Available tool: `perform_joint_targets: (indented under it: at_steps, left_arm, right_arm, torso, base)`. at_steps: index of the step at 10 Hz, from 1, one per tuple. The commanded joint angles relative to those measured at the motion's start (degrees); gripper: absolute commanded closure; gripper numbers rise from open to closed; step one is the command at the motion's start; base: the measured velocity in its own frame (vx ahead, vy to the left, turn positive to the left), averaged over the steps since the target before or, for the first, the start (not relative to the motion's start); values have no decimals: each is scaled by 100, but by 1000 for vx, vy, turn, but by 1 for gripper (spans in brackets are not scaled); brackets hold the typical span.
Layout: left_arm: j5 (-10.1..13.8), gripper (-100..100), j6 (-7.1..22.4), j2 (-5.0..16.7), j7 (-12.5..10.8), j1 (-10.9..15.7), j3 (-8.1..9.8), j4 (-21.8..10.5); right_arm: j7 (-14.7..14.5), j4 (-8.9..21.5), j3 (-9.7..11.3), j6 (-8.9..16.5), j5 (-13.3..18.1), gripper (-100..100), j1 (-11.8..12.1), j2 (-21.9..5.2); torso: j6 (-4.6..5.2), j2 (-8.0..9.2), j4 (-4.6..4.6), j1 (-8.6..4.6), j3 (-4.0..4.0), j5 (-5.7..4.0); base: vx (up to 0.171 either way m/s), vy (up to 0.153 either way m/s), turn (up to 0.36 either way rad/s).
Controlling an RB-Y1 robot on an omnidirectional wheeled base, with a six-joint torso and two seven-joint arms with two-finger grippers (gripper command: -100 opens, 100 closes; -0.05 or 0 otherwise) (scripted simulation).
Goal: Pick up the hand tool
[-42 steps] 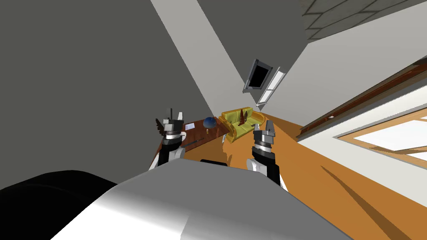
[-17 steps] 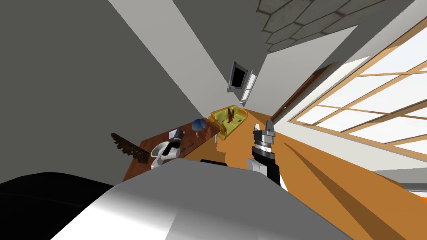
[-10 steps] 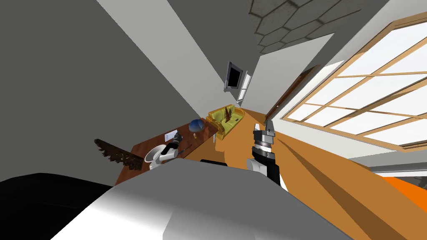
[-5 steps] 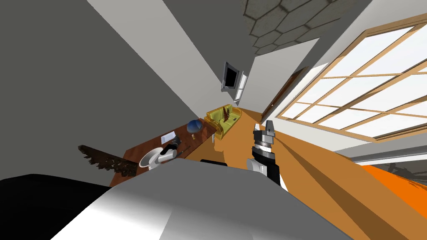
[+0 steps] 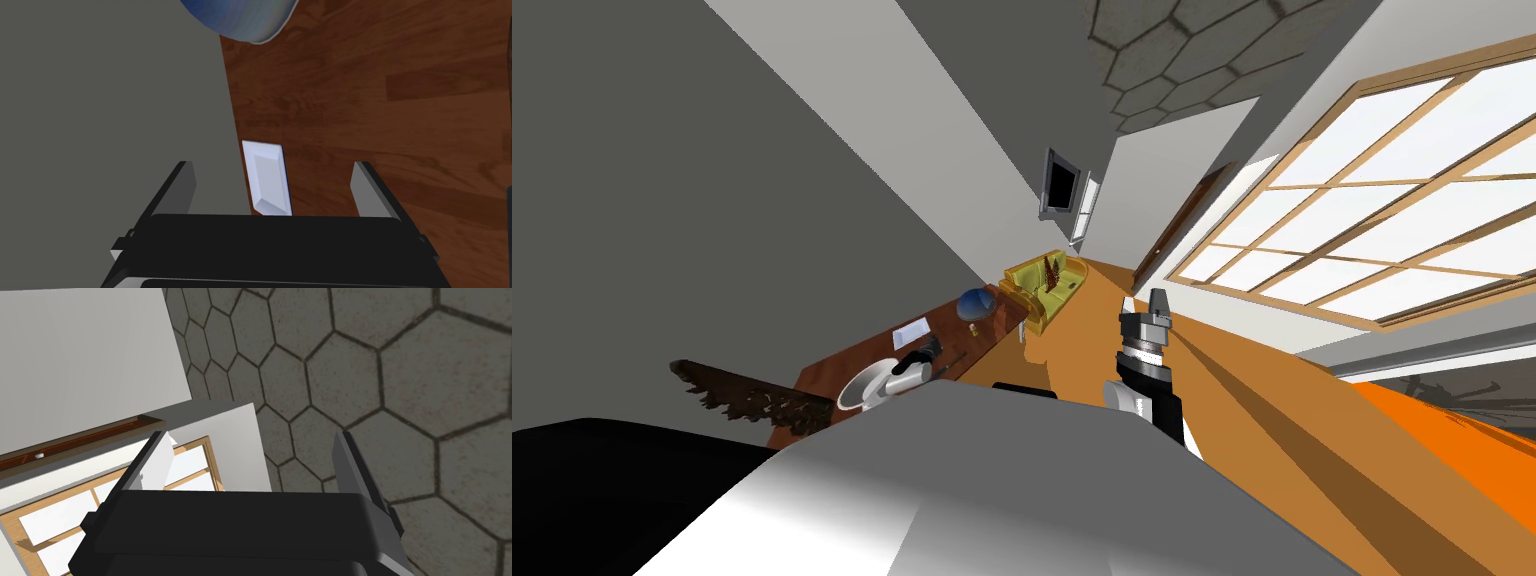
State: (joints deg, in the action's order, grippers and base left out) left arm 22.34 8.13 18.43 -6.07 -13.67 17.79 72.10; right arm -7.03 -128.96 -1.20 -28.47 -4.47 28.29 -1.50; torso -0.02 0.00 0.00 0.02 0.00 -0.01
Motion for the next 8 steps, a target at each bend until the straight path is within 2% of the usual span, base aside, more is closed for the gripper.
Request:
perform_joint_targets:
  at_steps: [1, 2, 3, 4, 5, 7, 8]
  left_arm:
    - [53, -100, 112, 19, 1, 120, 39, -286]
    - [53, -100, 112, 19, 1, 120, 39, -365]
    - [199, -100, 341, 62, -11, 200, 105, -599]
    - [199, -100, 341, 62, -11, 200, 105, -721]
    - [342, -100, 565, 96, -23, 279, 168, -894]
    - [342, -100, 565, 96, -23, 279, 168, -1077]
    - [483, -100, 784, 123, -35, 356, 228, -1313]
  right_arm:
    - [0, 0, 0, 0, 0, 0, 0, 0]
    - [0, 0, 0, 0, 0, 0, 0, 0]
    - [0, 0, 0, 0, 0, 0, 1, 0]
    - [0, 0, 0, 0, 0, 0, 0, 0]
    - [0, 0, 0, 0, 0, 0, 1, 0]
    - [0, 0, -1, 0, 0, 0, 1, 0]
    - [0, 0, -1, 0, 0, 0, 1, 0]
  torso:
    - [0, 0, 0, 0, 0, 0]
    - [-2, 0, 0, 2, 0, 1]
    - [-3, 0, 0, 1, 0, 1]
    - [0, 0, 0, 1, 0, 0]
    - [-2, 1, 0, 2, 0, 1]
    - [-2, 1, 0, 6, 0, 2]
    - [-4, 0, 0, 2, 0, 1]
  base:
    - [3, 17, -80]
    - [1, 11, 13]
    - [2, 11, -111]
    - [1, 17, -79]
    - [-2, 26, -101]
    - [2, 20, -34]
    - [2, 20, -103]
